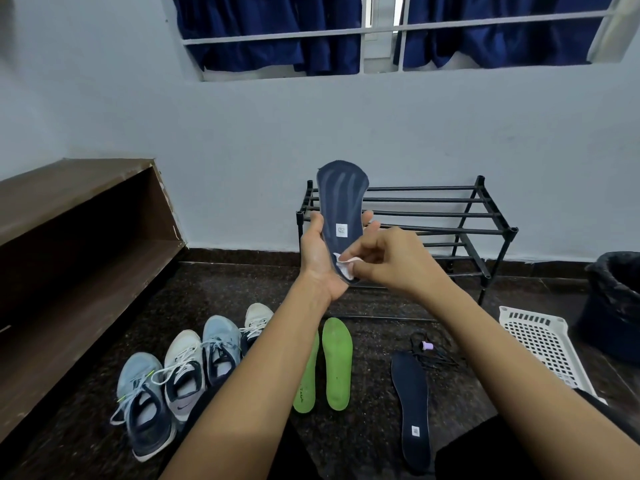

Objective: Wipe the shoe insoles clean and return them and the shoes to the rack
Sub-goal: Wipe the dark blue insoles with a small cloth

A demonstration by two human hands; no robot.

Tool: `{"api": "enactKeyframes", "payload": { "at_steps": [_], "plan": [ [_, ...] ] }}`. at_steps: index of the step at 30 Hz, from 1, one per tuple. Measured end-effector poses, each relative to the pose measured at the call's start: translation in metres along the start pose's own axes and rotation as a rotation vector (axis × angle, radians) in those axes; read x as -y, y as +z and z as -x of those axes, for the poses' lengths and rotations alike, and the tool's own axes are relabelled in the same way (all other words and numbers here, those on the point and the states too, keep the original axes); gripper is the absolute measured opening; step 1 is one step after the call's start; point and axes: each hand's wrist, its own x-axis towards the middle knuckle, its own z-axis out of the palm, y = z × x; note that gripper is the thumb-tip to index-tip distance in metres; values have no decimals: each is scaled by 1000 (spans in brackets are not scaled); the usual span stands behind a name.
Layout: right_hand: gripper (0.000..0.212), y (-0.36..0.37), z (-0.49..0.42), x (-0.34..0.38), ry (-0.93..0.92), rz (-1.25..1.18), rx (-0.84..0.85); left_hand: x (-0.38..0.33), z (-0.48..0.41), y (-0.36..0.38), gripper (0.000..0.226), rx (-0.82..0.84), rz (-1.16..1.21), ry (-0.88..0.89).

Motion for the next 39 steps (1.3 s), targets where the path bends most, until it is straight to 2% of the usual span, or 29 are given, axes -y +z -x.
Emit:
{"api": "enactKeyframes", "payload": {
  "at_steps": [3,7,15,17,22,25,27,30,34,39],
  "plan": [
    [21,-2,2,-3,-89,9,31,1,0,-2,73,16,36,1],
    [25,8,-1,-11,-264,169,-72,7,3,0,78,45,-11,-18],
    [22,11,-2,-17,-197,278,-405,19,6,6,70,62,-28,-52],
    [20,15,-3,-17,-187,258,-406,18,8,6,71,60,-33,-55],
    [21,20,-5,-14,-140,109,-247,10,7,1,79,38,-21,-36],
    [20,19,-5,-13,-179,110,-169,4,5,-3,76,26,-30,-23],
    [20,20,-5,-14,-212,151,-200,4,4,-4,77,33,-18,-12],
    [18,26,-1,-14,-228,276,-338,8,4,-4,81,40,-8,14],
    [13,28,-2,-16,-204,408,-463,16,6,0,73,30,-15,-6],
    [11,28,-5,-21,-157,407,-472,23,6,4,70,10,-60,-60]
  ]
}}
